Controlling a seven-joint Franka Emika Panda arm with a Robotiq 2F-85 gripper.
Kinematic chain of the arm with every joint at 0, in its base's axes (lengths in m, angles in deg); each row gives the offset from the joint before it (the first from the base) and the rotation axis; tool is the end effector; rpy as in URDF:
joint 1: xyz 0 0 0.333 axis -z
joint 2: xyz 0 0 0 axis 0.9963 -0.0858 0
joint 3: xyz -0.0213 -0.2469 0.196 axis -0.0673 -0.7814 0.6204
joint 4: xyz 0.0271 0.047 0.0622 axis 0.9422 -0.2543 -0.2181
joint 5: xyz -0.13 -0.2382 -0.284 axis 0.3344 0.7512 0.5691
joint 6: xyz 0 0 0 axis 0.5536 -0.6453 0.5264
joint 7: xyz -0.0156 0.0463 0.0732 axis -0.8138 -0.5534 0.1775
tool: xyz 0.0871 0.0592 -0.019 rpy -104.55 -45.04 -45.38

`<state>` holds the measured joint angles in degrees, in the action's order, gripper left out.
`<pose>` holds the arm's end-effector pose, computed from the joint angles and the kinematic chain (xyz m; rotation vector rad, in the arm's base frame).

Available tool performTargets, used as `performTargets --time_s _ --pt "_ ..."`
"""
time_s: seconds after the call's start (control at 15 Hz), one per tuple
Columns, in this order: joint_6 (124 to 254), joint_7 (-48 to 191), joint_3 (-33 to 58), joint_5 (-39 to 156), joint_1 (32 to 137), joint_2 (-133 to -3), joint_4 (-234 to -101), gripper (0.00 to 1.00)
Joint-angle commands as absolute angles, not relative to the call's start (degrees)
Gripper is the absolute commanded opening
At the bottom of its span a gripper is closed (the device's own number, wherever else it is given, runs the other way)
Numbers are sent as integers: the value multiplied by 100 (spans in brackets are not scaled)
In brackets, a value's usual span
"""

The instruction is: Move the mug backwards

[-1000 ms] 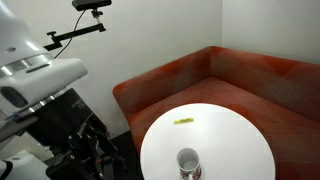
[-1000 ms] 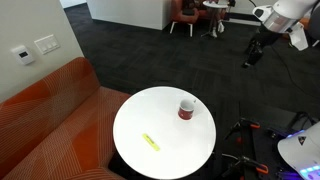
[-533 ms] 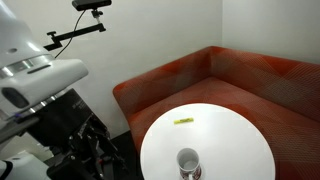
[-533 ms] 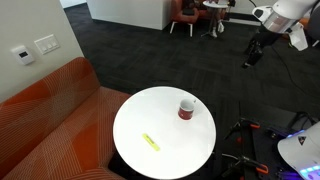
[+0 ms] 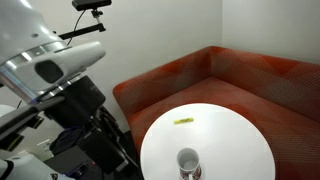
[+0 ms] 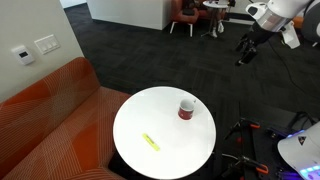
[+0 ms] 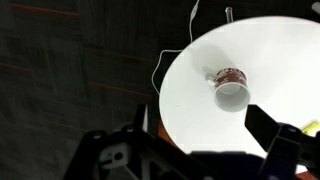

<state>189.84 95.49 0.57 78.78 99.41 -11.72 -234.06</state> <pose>0.3074 -0.1767 0.4295 2.8679 0.1489 0.3010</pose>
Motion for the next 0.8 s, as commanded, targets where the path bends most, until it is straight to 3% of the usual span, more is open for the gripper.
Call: performTargets --time_s 0.0,0.73 --pt "19288 10073 115 8007 9704 -1867 -23050 100" --pt "20387 12804 -326 7431 9059 -3810 -22428 100"
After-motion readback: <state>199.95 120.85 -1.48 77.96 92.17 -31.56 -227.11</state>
